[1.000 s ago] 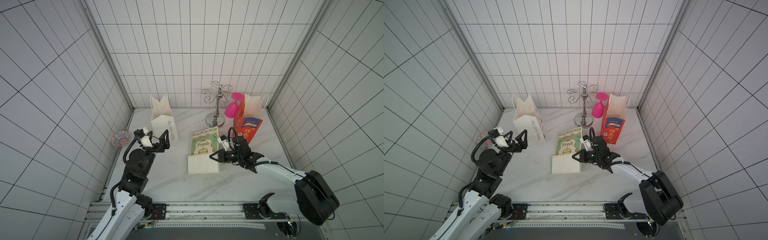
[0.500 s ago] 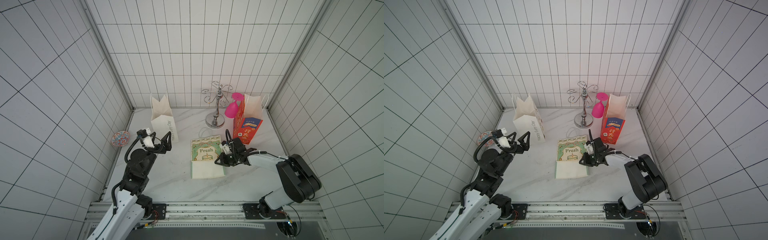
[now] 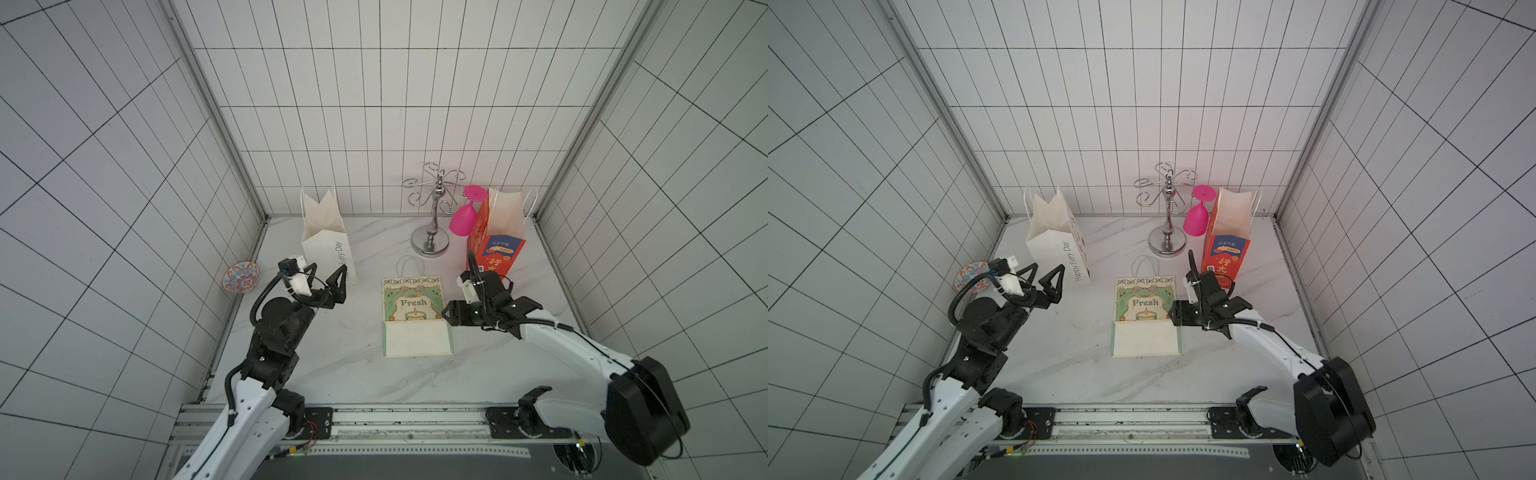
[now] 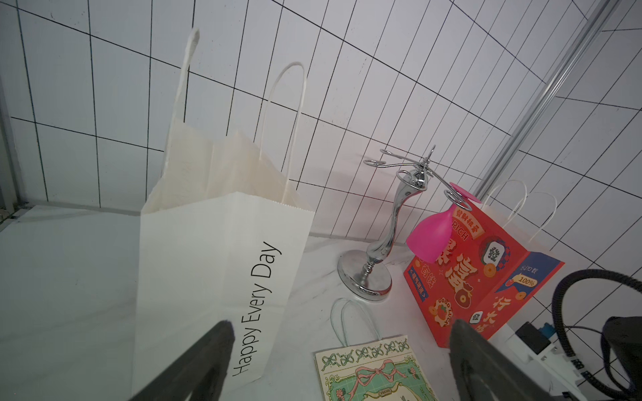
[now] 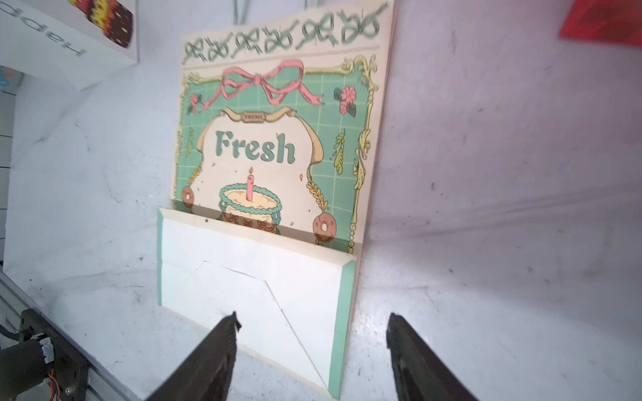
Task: Put away the paper bag
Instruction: Place the paper bag at the center of the board, then pick up the paper bag from the center of the board.
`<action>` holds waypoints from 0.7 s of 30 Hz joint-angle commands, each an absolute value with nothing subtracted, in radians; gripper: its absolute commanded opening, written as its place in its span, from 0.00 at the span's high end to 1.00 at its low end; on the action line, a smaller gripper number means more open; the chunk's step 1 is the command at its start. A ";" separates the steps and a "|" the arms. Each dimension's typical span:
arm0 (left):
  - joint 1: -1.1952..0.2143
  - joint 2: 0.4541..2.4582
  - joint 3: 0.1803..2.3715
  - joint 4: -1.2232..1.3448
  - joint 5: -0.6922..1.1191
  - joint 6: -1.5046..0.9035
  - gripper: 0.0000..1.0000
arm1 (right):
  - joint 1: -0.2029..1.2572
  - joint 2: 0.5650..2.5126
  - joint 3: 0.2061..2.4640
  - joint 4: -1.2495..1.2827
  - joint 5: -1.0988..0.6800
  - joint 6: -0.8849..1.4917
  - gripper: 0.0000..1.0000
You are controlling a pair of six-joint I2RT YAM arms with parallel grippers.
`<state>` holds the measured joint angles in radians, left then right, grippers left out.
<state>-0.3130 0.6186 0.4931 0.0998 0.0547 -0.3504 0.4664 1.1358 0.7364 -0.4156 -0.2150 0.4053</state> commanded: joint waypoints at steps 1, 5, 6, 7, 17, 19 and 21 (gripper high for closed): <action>-0.308 0.623 0.500 0.144 0.118 -0.327 0.02 | 0.435 0.988 0.843 -0.586 -0.061 0.361 0.32; -0.309 0.632 0.500 0.170 0.148 -0.332 0.02 | 0.374 0.892 0.976 -0.690 0.040 0.334 0.37; -0.309 0.633 0.500 0.174 0.152 -0.335 0.02 | 0.368 0.893 1.017 -0.703 0.055 0.325 0.37; -0.308 0.635 0.500 0.177 0.155 -0.336 0.02 | 0.366 0.902 1.051 -0.715 0.067 0.316 0.38; -0.308 0.642 0.496 0.197 0.214 -0.358 0.02 | 0.360 1.130 1.486 -0.852 0.164 0.152 0.38; -0.308 0.644 0.493 0.203 0.218 -0.359 0.02 | 0.358 1.203 1.570 -0.889 0.171 0.124 0.39; -0.309 0.649 0.490 0.209 0.217 -0.366 0.02 | 0.350 1.282 1.649 -0.916 0.189 0.101 0.40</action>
<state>-0.3130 0.6449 0.4931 0.1699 0.1993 -0.3527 0.3660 1.2053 1.5349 -0.8207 0.1417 0.1730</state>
